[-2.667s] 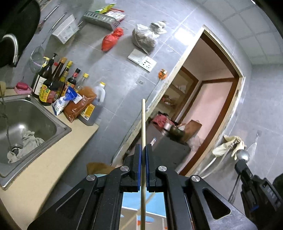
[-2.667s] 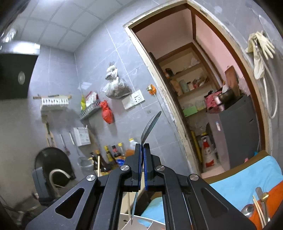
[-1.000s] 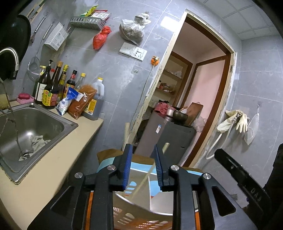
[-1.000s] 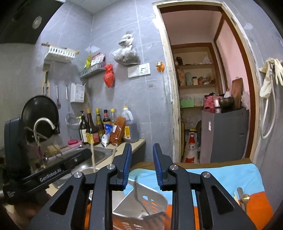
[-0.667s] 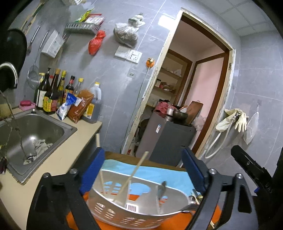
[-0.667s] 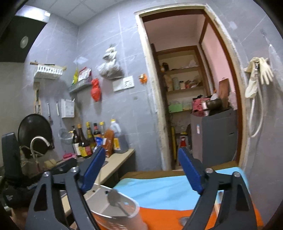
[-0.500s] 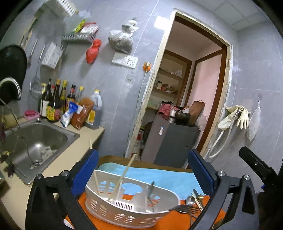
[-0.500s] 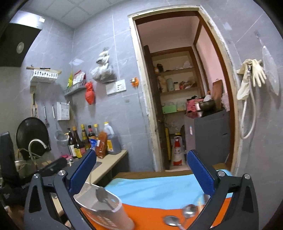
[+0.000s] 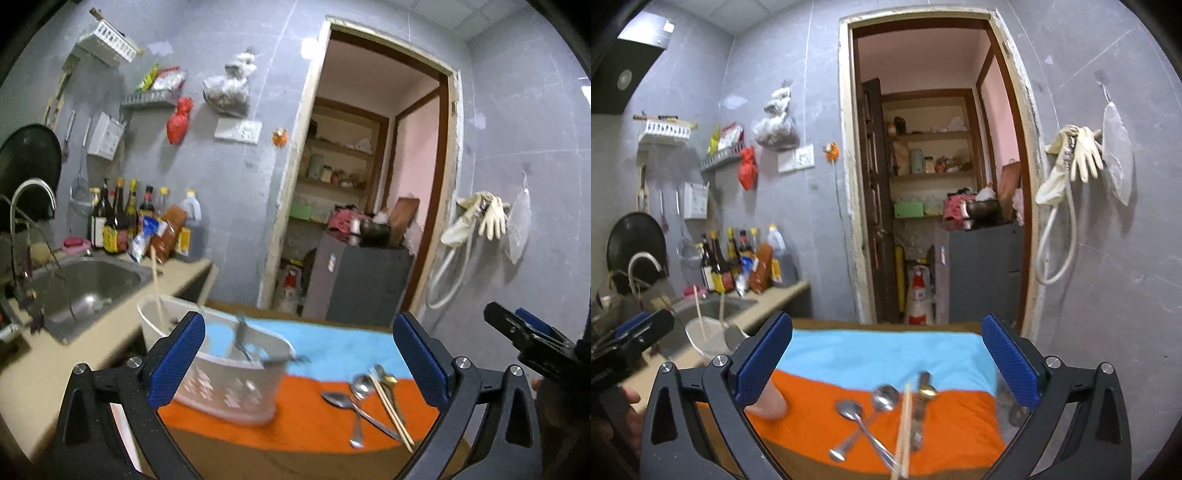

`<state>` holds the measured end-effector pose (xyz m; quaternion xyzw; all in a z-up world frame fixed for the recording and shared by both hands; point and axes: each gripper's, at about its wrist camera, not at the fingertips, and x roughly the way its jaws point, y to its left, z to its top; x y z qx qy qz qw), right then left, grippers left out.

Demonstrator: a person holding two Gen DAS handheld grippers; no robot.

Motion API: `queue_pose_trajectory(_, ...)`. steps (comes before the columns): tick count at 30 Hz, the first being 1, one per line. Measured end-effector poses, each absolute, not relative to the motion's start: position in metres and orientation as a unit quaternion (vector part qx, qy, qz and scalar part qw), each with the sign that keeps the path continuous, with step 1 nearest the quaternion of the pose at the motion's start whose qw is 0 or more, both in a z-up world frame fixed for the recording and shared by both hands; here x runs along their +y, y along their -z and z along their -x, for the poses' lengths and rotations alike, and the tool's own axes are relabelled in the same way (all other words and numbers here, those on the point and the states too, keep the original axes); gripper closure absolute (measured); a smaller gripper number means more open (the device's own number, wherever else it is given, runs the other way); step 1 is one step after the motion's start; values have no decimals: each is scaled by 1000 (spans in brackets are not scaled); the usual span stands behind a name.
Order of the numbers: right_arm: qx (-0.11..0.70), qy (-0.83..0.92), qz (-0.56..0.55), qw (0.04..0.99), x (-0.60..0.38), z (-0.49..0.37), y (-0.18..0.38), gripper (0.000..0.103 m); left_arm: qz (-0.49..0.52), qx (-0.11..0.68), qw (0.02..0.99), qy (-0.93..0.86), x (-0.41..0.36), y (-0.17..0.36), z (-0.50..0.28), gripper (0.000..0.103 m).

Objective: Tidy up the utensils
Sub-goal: 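Move both open tools back over the remaining utensils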

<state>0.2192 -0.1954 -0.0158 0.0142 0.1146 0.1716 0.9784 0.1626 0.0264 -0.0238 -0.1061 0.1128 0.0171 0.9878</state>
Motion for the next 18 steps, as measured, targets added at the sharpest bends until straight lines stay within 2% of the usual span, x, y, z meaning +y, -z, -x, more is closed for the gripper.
queue_pose_trajectory(8,157,-153,-20,975,-234,-230,48,0,114,191,975,15,-18,68,-185,3)
queue_pose_trajectory(18,203,-145,-19,968,-263,-266,88,0,114,275,954,27,-51,112,-255,3)
